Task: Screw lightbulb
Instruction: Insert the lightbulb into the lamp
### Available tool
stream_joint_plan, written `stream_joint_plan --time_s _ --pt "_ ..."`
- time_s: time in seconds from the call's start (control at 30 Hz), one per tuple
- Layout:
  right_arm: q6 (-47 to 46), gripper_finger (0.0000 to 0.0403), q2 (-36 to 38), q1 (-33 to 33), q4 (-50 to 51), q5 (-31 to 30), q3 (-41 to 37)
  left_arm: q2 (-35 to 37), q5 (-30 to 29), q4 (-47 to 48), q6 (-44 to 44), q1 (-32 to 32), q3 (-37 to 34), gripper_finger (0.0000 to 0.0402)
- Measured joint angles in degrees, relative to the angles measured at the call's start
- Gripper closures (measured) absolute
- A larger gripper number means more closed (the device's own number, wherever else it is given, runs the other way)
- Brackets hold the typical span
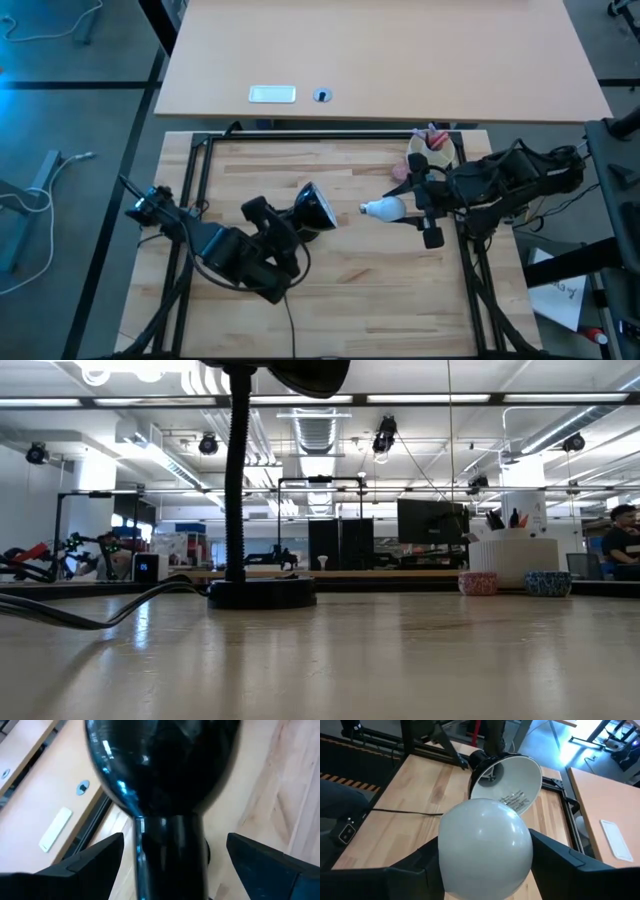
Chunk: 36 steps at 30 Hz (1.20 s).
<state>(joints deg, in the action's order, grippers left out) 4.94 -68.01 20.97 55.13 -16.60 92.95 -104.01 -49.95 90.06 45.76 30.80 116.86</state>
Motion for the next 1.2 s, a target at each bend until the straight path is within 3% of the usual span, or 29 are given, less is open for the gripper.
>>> stream_joint_plan --time_s 0.5,0.73,0.93,1.2 --pt "-0.77 0.019 -0.42 0.0 -0.04 0.0 -0.15 1.45 2.71 -0.13 0.12 -4.38 -8.68 0.0063" --pt "-0.57 0.0184 -1.14 -0.04 -1.28 -0.01 -0.17 6.1 4.4 -0.06 -3.53 -4.43 -9.55 0.0147" --pt "1.31 0.0191 -3.99 0.0 -3.64 0.17 -0.22 11.57 4.76 -5.02 -14.7 -4.34 -16.55 0.0148" --pt "4.12 0.0189 -9.92 1.57 -7.89 -0.33 -0.28 22.28 9.76 -24.41 -40.3 -3.7 -29.33 0.0148"
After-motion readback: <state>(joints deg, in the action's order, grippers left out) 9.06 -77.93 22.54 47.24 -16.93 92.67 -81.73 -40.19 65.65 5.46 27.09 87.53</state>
